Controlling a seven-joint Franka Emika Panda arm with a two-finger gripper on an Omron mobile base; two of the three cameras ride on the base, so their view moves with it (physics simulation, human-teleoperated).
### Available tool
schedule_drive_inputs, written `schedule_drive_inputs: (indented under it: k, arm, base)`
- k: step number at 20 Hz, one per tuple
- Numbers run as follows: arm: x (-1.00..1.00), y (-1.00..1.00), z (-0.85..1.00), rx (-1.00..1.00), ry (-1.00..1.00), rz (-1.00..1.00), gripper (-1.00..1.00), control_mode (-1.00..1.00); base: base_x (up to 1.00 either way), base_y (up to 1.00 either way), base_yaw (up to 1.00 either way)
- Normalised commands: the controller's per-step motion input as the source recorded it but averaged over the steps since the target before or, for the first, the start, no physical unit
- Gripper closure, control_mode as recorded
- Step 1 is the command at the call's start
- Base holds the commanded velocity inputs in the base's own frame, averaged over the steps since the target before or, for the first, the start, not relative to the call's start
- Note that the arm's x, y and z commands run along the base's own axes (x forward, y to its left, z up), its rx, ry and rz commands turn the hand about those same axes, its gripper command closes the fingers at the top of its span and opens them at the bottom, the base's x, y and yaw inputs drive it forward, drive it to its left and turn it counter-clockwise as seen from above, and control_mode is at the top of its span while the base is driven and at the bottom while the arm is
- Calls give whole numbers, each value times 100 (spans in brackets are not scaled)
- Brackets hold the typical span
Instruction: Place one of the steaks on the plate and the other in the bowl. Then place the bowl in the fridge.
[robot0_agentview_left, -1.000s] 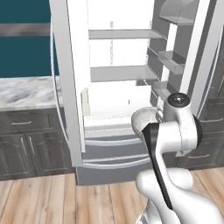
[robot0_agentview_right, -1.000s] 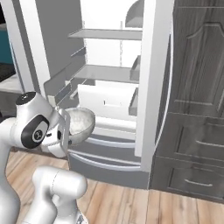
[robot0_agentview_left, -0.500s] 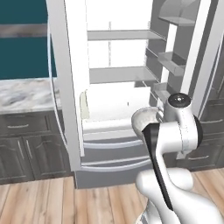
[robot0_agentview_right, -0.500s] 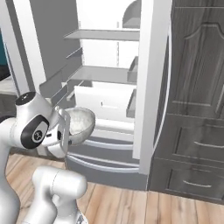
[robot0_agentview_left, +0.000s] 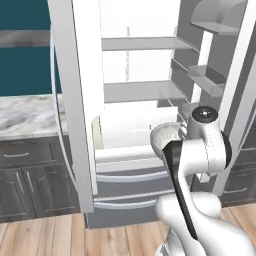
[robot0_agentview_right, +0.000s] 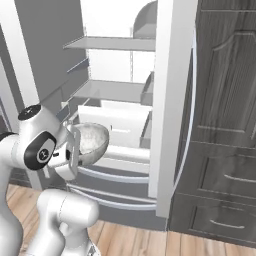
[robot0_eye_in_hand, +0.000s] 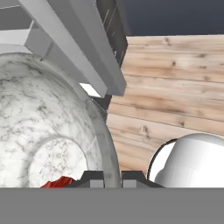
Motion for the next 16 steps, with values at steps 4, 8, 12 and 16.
schedule_drive_inputs:
  k: [4, 8, 12, 16]
  arm:
    - [0, 0, 0, 0, 0, 0, 100, 100]
    - [0, 0, 0, 0, 0, 0, 100, 100]
    - [0, 0, 0, 0, 0, 0, 100, 100]
    - [0, 0, 0, 0, 0, 0, 100, 100]
  base:
    - [55, 2, 0]
    - [60, 0, 0]
    - [58, 0, 0]
    - [43, 0, 0]
